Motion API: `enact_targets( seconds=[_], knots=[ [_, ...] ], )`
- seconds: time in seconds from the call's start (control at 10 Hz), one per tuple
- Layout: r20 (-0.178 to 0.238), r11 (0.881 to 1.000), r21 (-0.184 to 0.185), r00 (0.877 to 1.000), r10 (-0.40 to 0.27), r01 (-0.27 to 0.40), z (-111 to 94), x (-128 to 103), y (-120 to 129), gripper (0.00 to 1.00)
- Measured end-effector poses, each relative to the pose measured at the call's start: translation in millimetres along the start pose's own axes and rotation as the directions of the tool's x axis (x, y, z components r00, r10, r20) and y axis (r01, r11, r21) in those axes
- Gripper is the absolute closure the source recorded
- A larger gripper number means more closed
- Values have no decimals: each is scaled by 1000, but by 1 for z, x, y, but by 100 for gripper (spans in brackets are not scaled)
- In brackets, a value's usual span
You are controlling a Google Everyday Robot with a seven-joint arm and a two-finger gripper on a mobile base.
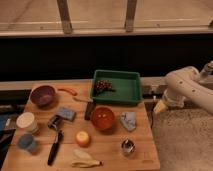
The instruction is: Wipe tray with eraser
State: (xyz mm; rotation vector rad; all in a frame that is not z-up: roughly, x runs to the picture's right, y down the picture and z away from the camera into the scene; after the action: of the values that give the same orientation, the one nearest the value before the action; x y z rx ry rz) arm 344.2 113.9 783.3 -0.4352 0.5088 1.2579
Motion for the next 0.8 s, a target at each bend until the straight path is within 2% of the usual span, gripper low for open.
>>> enact_targets(
  seconds=[0.1,0.3,0.5,0.7,0.8],
  knots=[
    [9,1000,19,1000,-21,21,-3,-1,6,20],
    [29,998,29,998,-63,62,-11,-14,30,20],
    [62,993,37,992,-111,109,-31,-39,63,20],
    [91,987,46,983,-158,154,-50,-63,102,20],
    [108,981,47,976,-190,186,-60,-78,131,20]
  ],
)
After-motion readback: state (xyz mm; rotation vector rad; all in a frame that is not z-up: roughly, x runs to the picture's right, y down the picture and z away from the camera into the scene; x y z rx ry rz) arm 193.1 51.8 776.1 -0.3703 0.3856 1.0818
